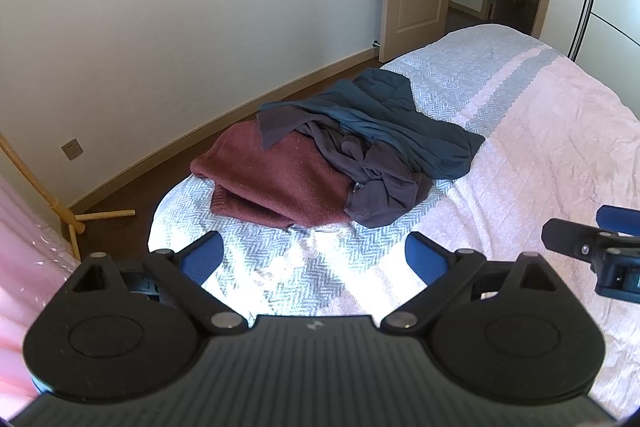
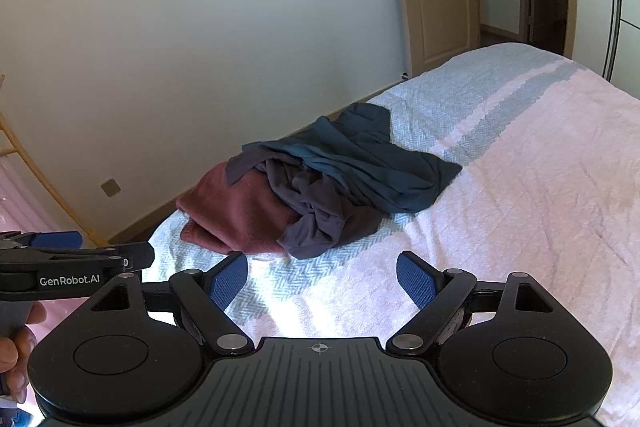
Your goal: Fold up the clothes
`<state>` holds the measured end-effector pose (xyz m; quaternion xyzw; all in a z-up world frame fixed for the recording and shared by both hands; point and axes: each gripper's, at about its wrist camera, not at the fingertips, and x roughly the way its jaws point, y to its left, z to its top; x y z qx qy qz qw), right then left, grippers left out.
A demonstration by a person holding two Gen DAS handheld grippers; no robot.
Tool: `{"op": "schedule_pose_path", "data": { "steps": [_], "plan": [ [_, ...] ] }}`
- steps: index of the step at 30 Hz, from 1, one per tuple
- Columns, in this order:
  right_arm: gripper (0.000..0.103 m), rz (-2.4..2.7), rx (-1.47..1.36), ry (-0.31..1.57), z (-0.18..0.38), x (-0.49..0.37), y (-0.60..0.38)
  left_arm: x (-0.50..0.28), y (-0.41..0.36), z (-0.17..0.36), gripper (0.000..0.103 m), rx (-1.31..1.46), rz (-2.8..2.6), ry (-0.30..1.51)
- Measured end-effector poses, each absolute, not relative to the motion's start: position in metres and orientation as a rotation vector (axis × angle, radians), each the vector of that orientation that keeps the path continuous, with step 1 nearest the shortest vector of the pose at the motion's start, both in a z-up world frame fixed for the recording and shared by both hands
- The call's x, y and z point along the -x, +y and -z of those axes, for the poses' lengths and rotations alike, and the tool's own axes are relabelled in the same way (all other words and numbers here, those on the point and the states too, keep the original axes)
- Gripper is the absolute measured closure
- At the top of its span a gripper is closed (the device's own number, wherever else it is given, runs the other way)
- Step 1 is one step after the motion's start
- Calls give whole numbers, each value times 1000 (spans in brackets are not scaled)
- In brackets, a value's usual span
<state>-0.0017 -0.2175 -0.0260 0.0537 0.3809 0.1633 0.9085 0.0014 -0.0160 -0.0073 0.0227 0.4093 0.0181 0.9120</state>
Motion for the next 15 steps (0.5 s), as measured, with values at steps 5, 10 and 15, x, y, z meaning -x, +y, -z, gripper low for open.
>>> {"op": "schedule_pose_path", "data": {
  "steps": [5, 10, 15],
  "plan": [
    [18, -348, -115, 789, 30, 0, -224, 2, -23, 8, 7, -54, -44, 845],
    [18, -358, -111, 796, 36, -4, -232, 0, -19, 11, 7, -70, -42, 844],
    [18, -344, -88, 797, 44, -14, -238, -27, -4, 15, 7, -160, -11, 826]
  ]
}}
